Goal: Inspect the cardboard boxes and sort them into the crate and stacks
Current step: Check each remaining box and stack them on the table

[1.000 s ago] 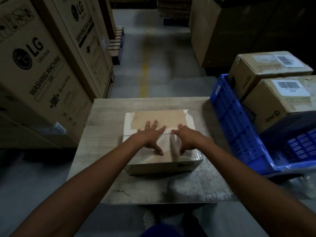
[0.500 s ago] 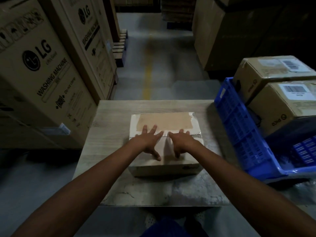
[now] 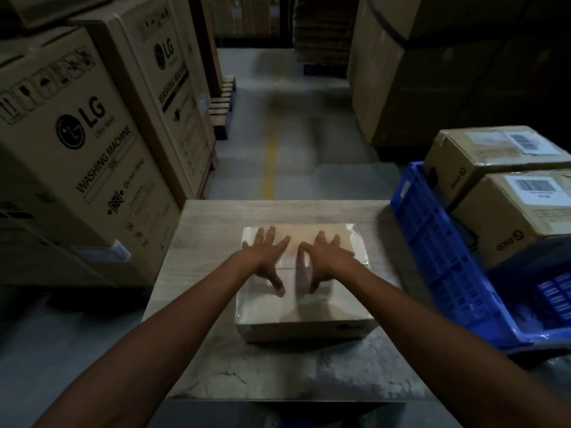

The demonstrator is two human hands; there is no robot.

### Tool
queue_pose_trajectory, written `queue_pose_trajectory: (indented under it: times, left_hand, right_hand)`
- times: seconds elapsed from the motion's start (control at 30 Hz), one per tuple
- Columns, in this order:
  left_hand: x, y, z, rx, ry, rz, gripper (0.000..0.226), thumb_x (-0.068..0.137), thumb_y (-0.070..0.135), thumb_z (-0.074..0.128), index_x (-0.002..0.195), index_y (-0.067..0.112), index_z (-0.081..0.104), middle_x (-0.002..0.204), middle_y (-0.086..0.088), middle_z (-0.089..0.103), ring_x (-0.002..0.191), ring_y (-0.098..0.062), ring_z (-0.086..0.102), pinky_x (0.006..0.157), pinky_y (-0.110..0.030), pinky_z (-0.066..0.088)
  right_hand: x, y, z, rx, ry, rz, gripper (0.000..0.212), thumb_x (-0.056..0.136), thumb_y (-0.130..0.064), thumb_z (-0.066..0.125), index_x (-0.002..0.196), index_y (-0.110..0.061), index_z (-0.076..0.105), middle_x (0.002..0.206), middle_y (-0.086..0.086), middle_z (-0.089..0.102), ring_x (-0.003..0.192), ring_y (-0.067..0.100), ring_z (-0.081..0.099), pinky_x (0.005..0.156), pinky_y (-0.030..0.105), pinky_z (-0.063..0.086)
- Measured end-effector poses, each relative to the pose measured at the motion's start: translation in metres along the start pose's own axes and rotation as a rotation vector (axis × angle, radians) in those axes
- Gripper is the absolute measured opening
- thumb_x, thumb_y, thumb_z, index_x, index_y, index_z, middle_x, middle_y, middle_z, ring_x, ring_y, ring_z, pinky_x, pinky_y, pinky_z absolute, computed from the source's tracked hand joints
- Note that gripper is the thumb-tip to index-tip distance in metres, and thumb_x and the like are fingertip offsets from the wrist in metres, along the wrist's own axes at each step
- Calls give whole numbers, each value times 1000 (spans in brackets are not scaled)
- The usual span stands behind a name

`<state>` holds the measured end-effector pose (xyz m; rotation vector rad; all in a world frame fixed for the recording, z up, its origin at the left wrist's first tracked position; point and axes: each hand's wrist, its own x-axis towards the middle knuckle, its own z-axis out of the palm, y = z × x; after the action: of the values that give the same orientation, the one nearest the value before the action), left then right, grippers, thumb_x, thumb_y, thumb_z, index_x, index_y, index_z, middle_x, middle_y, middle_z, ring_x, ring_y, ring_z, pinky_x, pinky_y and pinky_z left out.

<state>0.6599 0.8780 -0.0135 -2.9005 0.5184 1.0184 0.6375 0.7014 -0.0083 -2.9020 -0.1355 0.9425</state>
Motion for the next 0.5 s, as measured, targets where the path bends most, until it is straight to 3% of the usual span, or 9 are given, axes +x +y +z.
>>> queue_pose_trajectory:
  times: [0.13,0.23,0.3,0.37,0.43,0.47,0.5]
  left_hand:
    - [7,-10,6,-27,14,17,140,64,57,86,155,35,-18,159,-5,-37,146,-35,-31,116,-69,-1]
    - [10,-15,12,-140,119,-6,138,64,65,82,156,34,-17,159,-6,-37,146,-38,-29,116,-67,0]
    - [10,-18,20,-439,271,-120,129,70,69,75,158,32,-11,162,-10,-30,149,-41,-20,118,-65,6]
    - [20,-24,26,-908,388,-268,124,70,74,72,160,26,2,166,-19,-7,151,-43,7,120,-56,18]
    - [31,-28,30,-1346,447,-338,147,42,91,71,158,23,14,160,-19,27,140,-36,40,116,-49,35]
    - [39,-32,35,-1449,473,-353,153,34,94,71,157,20,18,156,-15,37,135,-33,48,113,-47,39]
    - [46,-35,37,-1487,480,-352,147,41,92,72,157,17,21,154,-12,41,133,-31,50,112,-47,40]
  right_hand:
    - [2,18,2,28,9,-3,127,66,-46,92,159,-42,6,169,7,-12,151,49,-8,112,74,26]
    - [-1,25,6,94,45,15,118,70,-54,86,159,-39,10,168,9,-14,152,46,-12,111,79,11]
    - [-4,34,11,313,190,103,106,79,-64,74,160,-32,14,168,11,-15,154,41,-12,111,77,5]
    - [-3,41,15,599,353,248,95,88,-61,66,161,-26,17,169,14,-8,155,39,-1,115,70,14]
    - [-2,43,12,801,438,380,90,89,-55,66,160,-25,21,167,18,9,149,44,17,115,60,26]
    - [-2,44,10,903,465,420,86,88,-54,66,158,-25,25,163,18,23,144,44,27,113,56,32]
    - [0,46,7,1011,484,437,84,86,-53,66,156,-24,30,157,16,35,138,43,34,110,53,35]
